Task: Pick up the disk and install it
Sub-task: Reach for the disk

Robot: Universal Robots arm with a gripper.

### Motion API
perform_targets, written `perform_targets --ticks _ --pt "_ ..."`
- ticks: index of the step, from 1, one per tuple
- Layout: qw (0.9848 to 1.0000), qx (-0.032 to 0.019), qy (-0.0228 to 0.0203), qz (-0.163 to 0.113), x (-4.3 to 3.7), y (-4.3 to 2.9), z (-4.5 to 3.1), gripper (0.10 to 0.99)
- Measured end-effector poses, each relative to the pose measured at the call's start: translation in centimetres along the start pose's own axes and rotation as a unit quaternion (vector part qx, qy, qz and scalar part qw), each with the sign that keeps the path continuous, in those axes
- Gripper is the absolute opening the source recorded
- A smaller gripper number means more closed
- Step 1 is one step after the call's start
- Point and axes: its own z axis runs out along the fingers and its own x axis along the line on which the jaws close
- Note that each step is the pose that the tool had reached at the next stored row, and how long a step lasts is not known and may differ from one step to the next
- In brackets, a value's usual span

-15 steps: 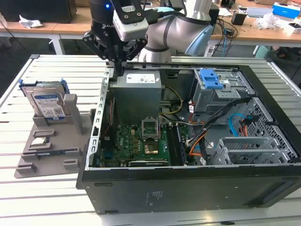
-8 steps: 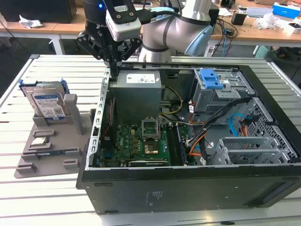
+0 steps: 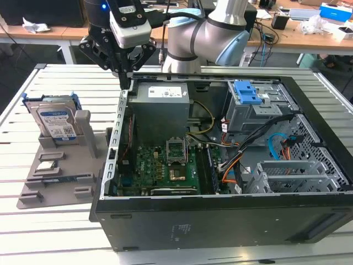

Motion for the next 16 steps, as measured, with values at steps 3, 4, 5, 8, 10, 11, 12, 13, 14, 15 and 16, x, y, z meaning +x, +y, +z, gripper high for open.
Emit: perform_targets --ticks 3,4,5,8,10,11,12,13,14,15,16 --pt "1.0 0.0 0.0 0.0 0.41 -0.03 -0.02 0.106" --pt "1.0 0.0 0.0 0.0 0.67 -0.05 -0.02 0.106" --pt "1.0 0.0 0.0 0.0 0.99 -0.07 -0.03 0.106" --pt "1.0 0.0 0.0 0.0 1.56 -0.12 -0.04 0.106" --pt "1.0 0.0 0.0 0.0 1.74 -0.13 -0.05 0.106" --pt "1.0 0.0 0.0 0.0 1.89 -0.14 -0.05 0.106" --pt "1.0 0.0 0.0 0.0 2.01 -0.15 -0.06 0.106" --pt "1.0 0.0 0.0 0.0 2.16 -0.16 -0.06 0.106" --pt "1.0 0.0 0.0 0.0 2.26 -0.17 -0.06 0.106" --pt "1.0 0.0 0.0 0.0 2.41 -0.18 -0.07 0.106" --pt "1.0 0.0 0.0 0.0 2.58 -0.19 -0.07 0.106"
